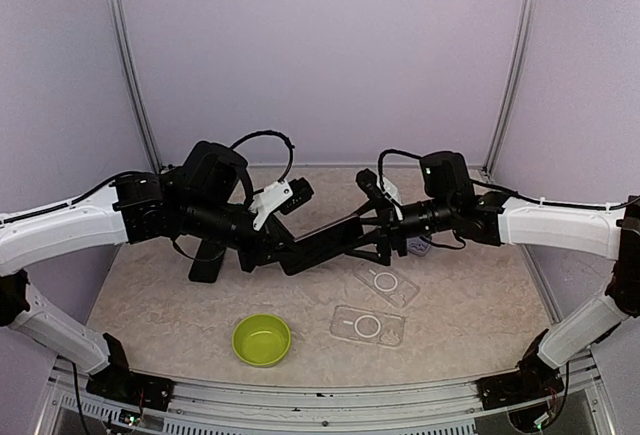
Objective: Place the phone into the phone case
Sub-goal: Pass from the left arm to the right
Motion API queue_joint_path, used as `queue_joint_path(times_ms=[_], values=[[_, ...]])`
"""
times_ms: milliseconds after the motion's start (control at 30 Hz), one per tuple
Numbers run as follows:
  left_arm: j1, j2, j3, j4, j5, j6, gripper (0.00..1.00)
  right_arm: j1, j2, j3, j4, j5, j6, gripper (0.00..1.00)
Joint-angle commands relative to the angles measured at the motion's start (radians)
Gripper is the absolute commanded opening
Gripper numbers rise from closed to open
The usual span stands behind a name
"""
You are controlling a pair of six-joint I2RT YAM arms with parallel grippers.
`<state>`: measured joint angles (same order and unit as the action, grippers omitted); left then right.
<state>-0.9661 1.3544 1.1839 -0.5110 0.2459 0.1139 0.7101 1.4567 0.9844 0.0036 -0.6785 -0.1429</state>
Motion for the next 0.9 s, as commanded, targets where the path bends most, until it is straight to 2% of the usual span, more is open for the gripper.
queue_joint_path(times_ms=[0,100,200,333,467,633,867], values=[[0.066,0.031,0.118,-0.005,0.199,-0.068,0.00,-0.004,0.024,0.064,0.007,-0.147,0.073,0.88],[0.078,0.044,0.147,-0.017,0.265,-0.079,0.00,-0.005,0.053,0.124,-0.026,-0.210,0.107,0.88],[0.082,0.033,0.170,-0.032,0.242,-0.091,0.00,-0.005,0.059,0.156,-0.046,-0.254,0.105,0.88],[0.081,-0.032,0.060,0.044,0.166,-0.149,0.00,-0.005,-0.002,0.078,0.018,-0.219,0.102,0.89],[0.092,-0.135,-0.073,0.156,0.198,-0.228,0.00,-0.005,-0.079,-0.026,0.112,-0.175,0.217,0.90],[0.081,-0.145,-0.103,0.135,0.268,-0.264,0.00,-0.003,-0.091,0.001,0.035,-0.243,0.239,0.89],[0.072,-0.173,-0.143,0.144,0.331,-0.274,0.00,0.014,-0.083,-0.001,0.099,-0.340,0.267,0.87]])
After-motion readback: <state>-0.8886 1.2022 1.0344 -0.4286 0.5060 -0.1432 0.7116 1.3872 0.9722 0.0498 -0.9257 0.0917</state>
